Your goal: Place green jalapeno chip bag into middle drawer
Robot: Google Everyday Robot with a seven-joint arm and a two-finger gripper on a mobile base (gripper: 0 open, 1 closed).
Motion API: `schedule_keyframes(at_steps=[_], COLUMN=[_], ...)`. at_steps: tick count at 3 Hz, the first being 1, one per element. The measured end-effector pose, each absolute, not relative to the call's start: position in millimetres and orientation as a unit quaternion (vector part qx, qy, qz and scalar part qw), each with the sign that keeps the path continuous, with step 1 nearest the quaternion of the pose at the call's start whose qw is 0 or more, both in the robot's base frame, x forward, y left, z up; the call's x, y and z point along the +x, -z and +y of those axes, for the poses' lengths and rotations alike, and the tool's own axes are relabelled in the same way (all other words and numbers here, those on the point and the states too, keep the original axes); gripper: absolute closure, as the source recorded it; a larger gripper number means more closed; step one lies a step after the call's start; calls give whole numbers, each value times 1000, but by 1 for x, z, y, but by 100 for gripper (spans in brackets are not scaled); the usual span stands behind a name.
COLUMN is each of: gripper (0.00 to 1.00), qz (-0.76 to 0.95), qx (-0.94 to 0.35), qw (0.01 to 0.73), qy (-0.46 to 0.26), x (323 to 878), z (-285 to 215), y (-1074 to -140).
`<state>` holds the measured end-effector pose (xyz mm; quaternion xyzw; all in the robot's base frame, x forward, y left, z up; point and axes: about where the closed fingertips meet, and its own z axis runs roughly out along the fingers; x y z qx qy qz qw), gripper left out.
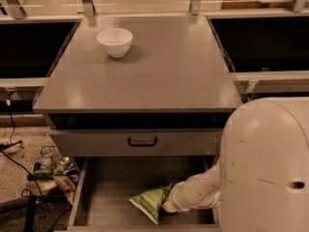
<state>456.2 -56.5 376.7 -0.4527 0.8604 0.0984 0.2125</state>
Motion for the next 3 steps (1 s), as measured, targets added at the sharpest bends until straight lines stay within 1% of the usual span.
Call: schedule_keyframes(at_steps=[1, 2, 3], gripper=[11, 0, 0], qz=[860, 860, 860], qx=[-453, -453, -453], qw=[212, 212, 212], qy=[-98, -98, -98], x=[456, 456, 456], z=[-57, -56, -56], y=[-377, -377, -377])
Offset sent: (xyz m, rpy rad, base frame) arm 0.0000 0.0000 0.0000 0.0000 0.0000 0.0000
